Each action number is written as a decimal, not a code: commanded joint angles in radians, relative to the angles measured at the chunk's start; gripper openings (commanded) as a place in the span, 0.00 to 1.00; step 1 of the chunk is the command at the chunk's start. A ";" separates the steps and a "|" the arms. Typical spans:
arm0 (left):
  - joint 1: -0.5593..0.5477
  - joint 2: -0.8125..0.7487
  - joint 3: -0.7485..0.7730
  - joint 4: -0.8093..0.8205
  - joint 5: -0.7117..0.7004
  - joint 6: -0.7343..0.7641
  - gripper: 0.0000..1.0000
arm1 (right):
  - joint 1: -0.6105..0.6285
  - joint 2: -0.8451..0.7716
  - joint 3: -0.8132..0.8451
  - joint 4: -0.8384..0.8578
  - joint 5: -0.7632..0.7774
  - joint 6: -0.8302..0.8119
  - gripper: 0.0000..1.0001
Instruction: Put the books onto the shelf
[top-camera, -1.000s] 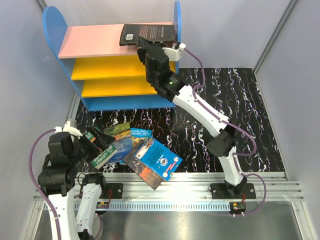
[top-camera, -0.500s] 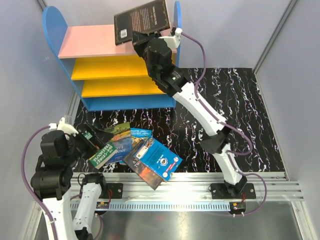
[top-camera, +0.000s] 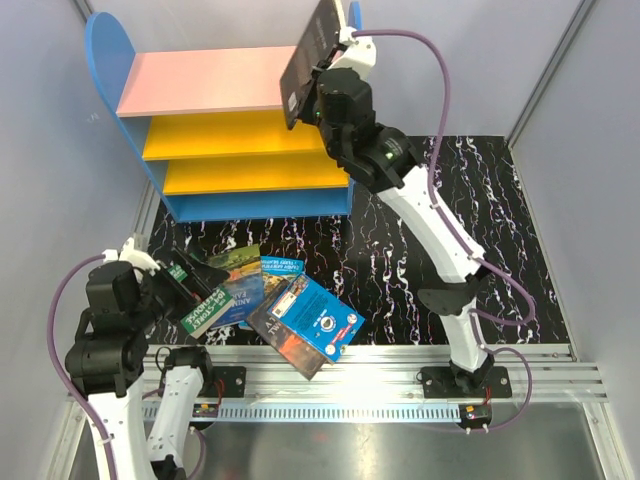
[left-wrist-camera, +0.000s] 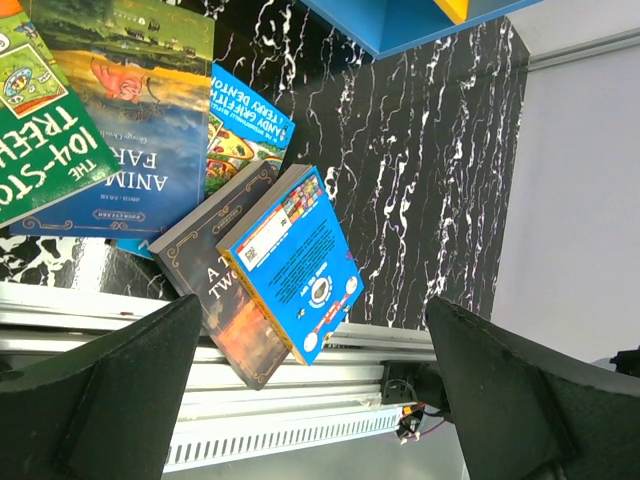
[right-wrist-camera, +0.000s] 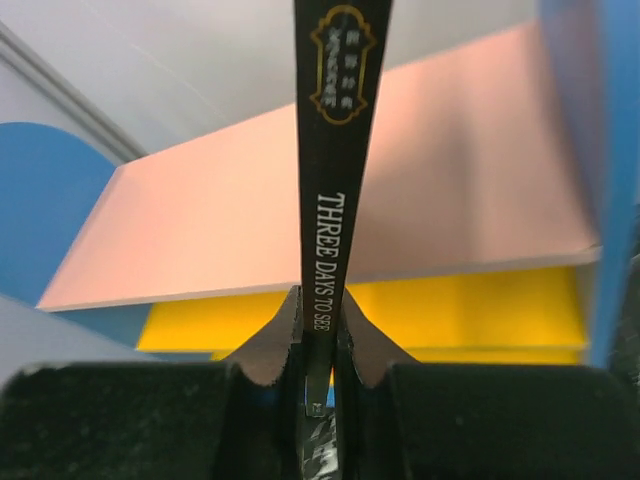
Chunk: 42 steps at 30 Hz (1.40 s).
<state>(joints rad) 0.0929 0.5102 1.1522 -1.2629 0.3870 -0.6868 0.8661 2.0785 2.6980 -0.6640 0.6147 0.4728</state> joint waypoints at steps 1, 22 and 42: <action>-0.001 -0.019 -0.016 0.026 0.039 -0.011 0.98 | -0.001 -0.047 0.112 0.026 0.114 -0.279 0.00; -0.001 -0.075 -0.016 -0.046 -0.023 -0.006 0.97 | -0.185 0.040 0.091 0.210 0.068 -0.424 0.00; -0.002 -0.101 -0.129 0.040 -0.011 -0.071 0.97 | -0.358 -0.049 0.080 -0.095 -0.434 -0.132 0.28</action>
<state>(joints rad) 0.0929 0.4084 1.0241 -1.2789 0.3588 -0.7521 0.5354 2.0792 2.7728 -0.7490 0.1516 0.3302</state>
